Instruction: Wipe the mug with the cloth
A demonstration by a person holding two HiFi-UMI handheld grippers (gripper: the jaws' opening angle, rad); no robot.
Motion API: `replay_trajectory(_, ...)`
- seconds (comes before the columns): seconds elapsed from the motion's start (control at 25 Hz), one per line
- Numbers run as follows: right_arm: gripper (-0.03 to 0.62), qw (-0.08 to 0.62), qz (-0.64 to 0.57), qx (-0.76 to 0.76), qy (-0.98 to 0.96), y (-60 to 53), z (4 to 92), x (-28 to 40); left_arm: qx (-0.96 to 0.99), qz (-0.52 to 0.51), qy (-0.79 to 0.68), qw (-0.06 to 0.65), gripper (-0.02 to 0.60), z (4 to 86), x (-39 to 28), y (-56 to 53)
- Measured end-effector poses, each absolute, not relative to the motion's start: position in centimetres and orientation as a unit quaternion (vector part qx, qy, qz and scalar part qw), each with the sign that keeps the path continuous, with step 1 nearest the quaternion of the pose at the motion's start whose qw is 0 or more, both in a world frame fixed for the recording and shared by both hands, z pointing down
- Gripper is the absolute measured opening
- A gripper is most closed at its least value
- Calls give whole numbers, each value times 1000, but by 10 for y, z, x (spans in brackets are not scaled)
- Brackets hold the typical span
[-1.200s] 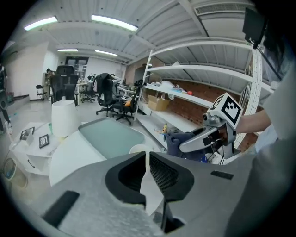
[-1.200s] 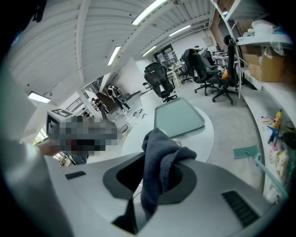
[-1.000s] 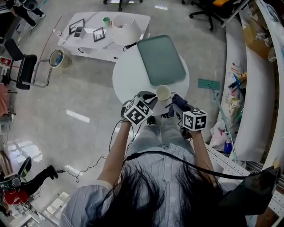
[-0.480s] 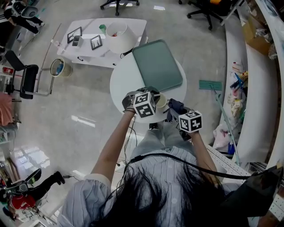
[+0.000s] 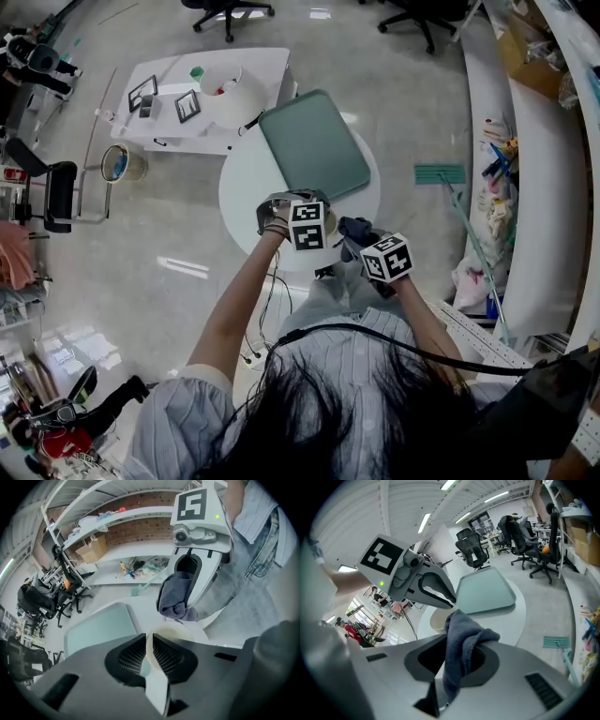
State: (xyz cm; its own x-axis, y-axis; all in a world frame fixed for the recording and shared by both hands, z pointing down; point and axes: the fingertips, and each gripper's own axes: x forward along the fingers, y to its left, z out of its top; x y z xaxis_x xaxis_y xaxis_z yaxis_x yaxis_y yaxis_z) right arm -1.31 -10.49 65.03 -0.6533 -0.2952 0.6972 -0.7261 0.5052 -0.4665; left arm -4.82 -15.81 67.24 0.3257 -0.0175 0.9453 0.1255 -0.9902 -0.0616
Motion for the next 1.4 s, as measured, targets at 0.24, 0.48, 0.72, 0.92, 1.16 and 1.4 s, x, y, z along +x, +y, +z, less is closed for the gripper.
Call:
replay_trajectory(0.24, 80, 278, 391, 290, -828, -109, 655, -20, -806, -584, -61, 72, 33, 666, -44, -164)
replay_trajectory(0.48, 80, 273, 400, 287, -826, -110, 657, -19, -774, -611, -126, 104, 130, 677, -40, -158)
replay_trajectory(0.72, 80, 271, 401, 287, -827, -109, 658, -20, -751, -628, -149, 136, 86, 690, -39, -161)
replay_trajectory(0.92, 80, 274, 397, 289, -827, -112, 665, -20, -767, -622, -123, 96, 52, 691, -41, -162)
replay_trajectory(1.16, 80, 271, 402, 289, -826, -118, 667, -25, -786, -613, -65, 38, 43, 688, -53, -162)
replay_trajectory(1.4, 80, 272, 407, 286, -824, -117, 673, -26, -809, -585, 20, -43, 43, 688, -62, -159)
